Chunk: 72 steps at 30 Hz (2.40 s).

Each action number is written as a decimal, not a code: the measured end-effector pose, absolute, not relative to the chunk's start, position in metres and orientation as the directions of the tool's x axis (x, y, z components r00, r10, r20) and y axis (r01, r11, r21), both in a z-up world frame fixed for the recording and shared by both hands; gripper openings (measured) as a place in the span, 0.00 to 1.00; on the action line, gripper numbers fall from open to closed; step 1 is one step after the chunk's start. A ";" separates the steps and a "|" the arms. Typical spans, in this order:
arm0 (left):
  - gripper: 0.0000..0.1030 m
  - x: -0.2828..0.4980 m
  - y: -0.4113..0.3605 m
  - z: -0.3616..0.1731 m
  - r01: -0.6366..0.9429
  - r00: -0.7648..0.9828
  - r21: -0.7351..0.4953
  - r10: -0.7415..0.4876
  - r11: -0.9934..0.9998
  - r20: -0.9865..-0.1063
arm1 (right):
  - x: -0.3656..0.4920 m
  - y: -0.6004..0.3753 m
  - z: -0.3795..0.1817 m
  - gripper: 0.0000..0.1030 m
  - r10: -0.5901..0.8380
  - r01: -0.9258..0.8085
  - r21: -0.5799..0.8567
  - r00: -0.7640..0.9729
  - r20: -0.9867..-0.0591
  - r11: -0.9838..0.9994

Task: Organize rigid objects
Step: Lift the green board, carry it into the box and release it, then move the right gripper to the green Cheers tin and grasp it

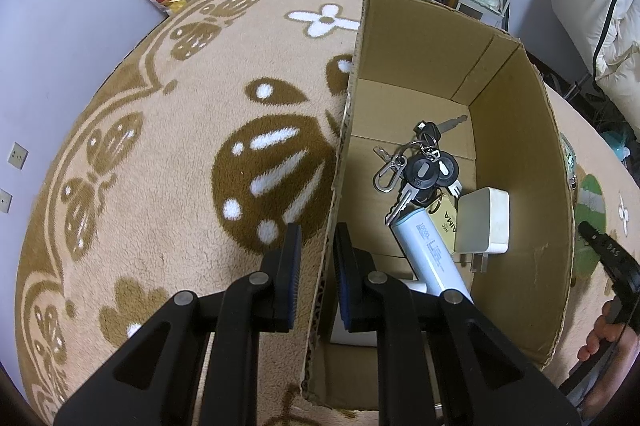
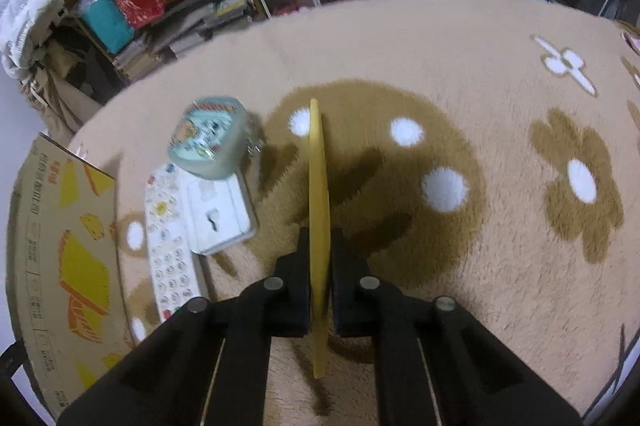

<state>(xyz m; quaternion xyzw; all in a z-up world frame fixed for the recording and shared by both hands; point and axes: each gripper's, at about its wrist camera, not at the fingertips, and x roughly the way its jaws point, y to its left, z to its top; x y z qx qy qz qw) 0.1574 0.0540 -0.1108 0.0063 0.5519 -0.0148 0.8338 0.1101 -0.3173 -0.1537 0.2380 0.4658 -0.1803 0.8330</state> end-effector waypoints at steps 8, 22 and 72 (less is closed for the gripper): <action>0.15 0.157 0.054 -0.111 0.032 0.390 -0.006 -0.018 0.999 -0.920 | 0.114 -0.292 -0.106 0.09 -0.032 0.416 0.289 0.615 -0.788 0.862; 0.15 0.158 0.054 -0.110 0.032 0.390 -0.010 -0.022 0.999 -0.920 | 0.128 -0.189 -0.053 0.09 0.188 0.115 0.374 0.709 -0.679 0.920; 0.16 0.157 0.053 -0.110 0.035 0.390 -0.009 -0.022 0.999 -0.921 | 0.155 -0.222 -0.060 0.95 0.042 0.193 0.229 0.673 -0.739 0.954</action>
